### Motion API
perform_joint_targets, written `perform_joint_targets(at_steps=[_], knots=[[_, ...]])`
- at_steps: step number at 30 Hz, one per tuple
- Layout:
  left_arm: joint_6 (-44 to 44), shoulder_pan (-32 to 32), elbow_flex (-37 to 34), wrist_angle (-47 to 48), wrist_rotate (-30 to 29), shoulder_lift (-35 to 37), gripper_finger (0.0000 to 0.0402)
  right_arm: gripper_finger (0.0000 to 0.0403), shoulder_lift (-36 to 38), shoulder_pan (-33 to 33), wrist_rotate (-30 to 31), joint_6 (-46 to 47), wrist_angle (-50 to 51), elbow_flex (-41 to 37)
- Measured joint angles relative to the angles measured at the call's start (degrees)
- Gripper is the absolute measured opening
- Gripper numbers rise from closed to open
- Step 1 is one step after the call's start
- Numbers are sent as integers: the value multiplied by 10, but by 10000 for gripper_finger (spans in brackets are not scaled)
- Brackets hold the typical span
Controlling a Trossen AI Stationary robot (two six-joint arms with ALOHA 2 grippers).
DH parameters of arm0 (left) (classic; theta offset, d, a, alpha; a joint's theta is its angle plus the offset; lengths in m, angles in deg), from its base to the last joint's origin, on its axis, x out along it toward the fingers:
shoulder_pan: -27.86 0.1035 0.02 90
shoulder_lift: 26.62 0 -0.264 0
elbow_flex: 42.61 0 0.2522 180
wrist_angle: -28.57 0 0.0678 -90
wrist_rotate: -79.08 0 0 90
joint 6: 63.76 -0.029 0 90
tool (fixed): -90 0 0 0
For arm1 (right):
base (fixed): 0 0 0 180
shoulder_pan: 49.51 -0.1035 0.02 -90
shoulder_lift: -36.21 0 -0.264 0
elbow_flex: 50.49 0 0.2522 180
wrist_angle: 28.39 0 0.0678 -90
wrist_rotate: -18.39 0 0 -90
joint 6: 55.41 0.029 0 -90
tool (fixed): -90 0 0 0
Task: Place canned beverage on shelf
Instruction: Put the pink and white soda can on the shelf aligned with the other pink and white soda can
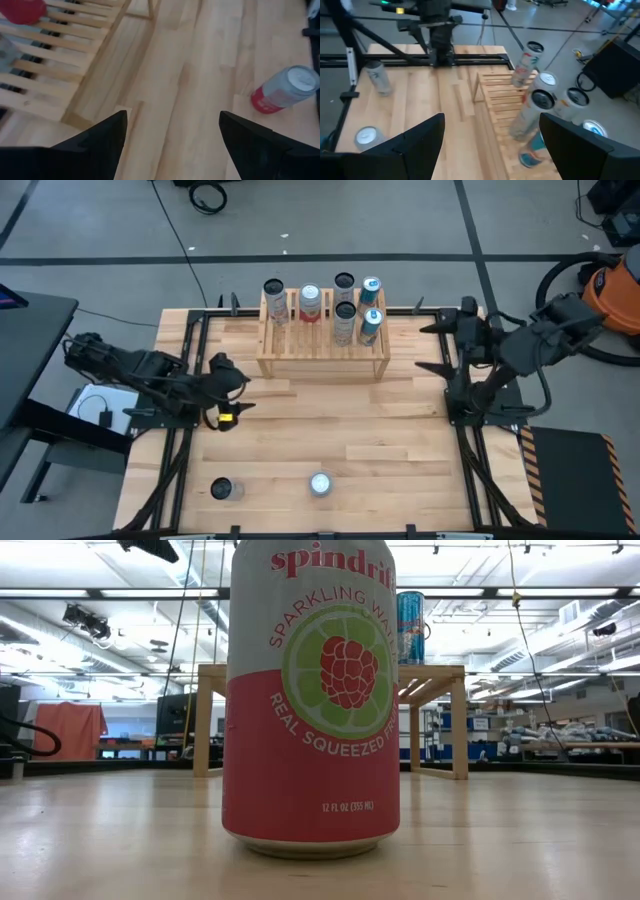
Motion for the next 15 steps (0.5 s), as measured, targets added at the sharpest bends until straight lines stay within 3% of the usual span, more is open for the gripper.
perform_joint_targets(at_steps=[8, 15], knots=[[-59, -3, -136, -183, -2, 53, 318, 334, 10, -26, 5, 0, -37, -74], [-63, 18, -177, -250, -5, 52, 318, 334, 33, -26, 17, -12, -90, -132]])
